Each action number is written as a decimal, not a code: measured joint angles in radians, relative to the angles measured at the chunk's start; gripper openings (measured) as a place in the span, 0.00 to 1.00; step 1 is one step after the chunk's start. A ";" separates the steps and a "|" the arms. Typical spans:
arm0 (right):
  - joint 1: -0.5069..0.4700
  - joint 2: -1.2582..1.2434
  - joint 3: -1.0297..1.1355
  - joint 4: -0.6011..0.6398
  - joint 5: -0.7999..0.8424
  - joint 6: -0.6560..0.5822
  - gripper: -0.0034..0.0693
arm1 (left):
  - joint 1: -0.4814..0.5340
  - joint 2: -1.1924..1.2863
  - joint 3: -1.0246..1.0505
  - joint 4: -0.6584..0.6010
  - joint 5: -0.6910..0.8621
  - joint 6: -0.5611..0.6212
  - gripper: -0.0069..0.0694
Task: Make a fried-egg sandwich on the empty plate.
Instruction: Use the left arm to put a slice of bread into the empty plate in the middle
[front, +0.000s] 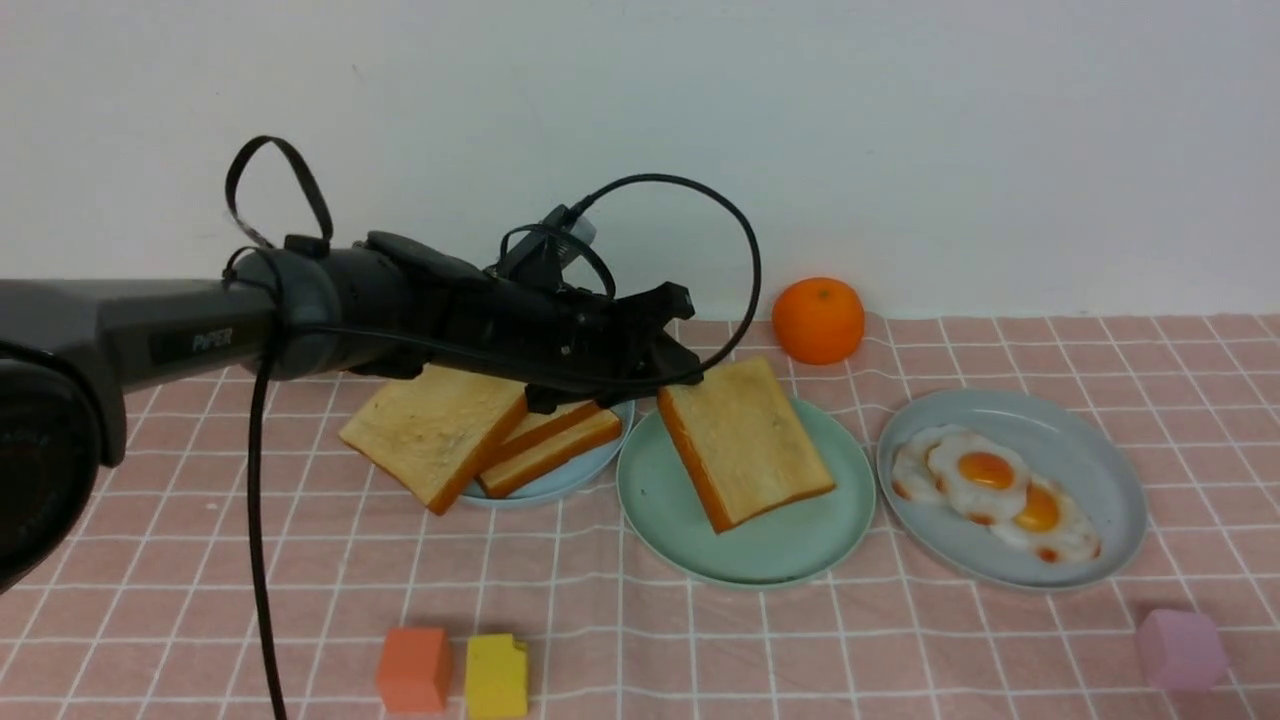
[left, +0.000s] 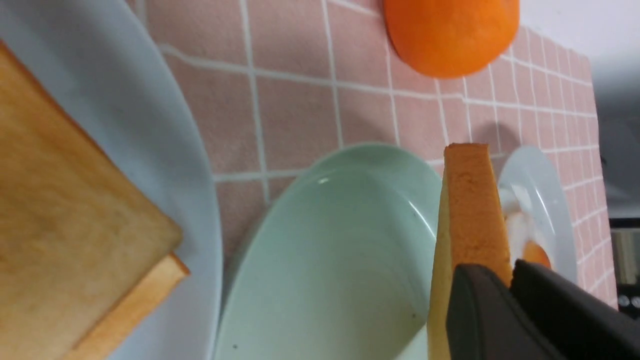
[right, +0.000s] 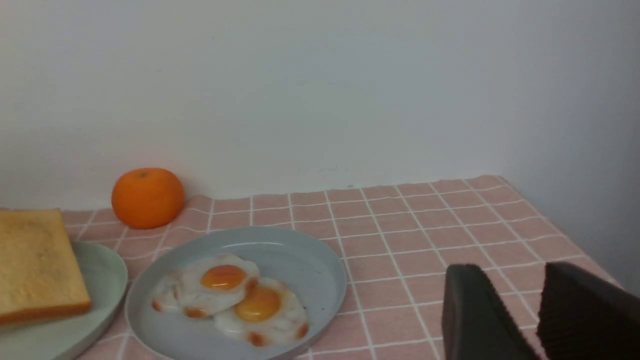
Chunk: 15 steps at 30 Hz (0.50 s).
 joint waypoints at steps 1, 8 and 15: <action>0.000 0.000 0.000 -0.008 0.000 0.000 0.38 | 0.000 0.000 0.000 0.000 -0.001 0.001 0.22; 0.000 0.000 0.000 -0.032 -0.062 0.000 0.38 | 0.000 0.000 0.000 0.004 0.005 0.003 0.24; 0.000 0.000 0.000 -0.042 -0.306 0.003 0.38 | 0.000 0.003 0.000 0.095 0.043 -0.025 0.53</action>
